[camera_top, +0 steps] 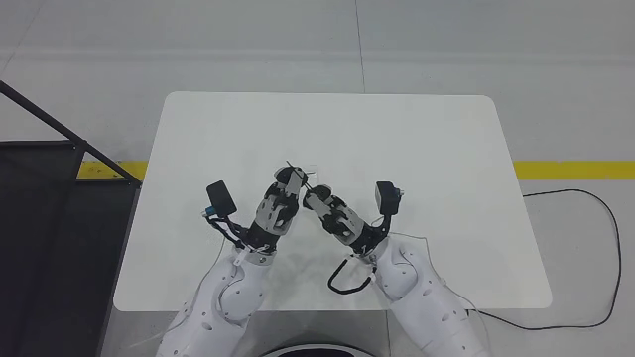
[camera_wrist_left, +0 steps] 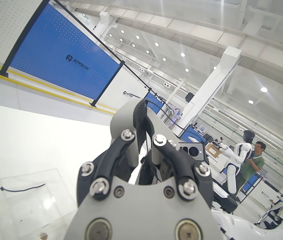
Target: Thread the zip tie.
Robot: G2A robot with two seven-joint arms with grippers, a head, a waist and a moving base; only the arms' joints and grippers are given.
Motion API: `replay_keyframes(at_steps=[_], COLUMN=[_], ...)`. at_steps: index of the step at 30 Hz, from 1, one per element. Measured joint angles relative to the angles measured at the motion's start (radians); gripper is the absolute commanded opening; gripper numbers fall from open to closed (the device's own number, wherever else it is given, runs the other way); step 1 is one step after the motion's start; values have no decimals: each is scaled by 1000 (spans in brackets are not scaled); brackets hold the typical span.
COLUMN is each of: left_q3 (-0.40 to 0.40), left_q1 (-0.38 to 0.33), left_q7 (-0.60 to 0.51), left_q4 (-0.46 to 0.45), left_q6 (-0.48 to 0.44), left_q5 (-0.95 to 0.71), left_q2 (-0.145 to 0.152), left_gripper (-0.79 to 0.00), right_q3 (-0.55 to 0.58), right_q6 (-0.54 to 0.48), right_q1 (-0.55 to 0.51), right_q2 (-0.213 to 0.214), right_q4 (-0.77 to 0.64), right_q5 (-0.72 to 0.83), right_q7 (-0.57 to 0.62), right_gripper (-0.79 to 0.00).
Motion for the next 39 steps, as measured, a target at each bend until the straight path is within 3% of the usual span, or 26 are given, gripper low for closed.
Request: replay_keyframes(at_steps=[2, 14, 15, 17, 22, 27, 32, 39], left_q3=[-1, -6, -6, -7, -8, -9, -9, -11], left_q1=[0, 0, 0, 1, 2, 3, 4, 6], left_q7=[-2, -6, -5, -4, -5, -4, -5, -4], left_q4=[1, 4, 4, 5, 5, 5, 5, 4], left_q6=[0, -7, -8, -10, -11, -12, -14, -19], left_q5=[1, -1, -1, 1, 4, 4, 4, 7], left_q2=[0, -3, -3, -4, -4, -6, -7, -8], left_gripper=[-785, -785, -785, -785, -785, -785, -785, -785], right_q3=[-1, -7, -7, -8, -9, -9, -10, -13], right_q6=[0, 0, 0, 0, 0, 0, 0, 0], right_q1=[1, 5, 5, 5, 5, 4, 4, 4], right_q2=[1, 3, 3, 4, 6, 8, 10, 12], right_q4=[1, 5, 5, 5, 3, 0, -1, -3], right_q5=[-1, -1, -1, 0, 3, 4, 0, -2], right_q7=[-1, -8, -9, -12, -17, -20, -22, -26], right_gripper=[-782, -785, -776, -622, -613, -650, -776, -785])
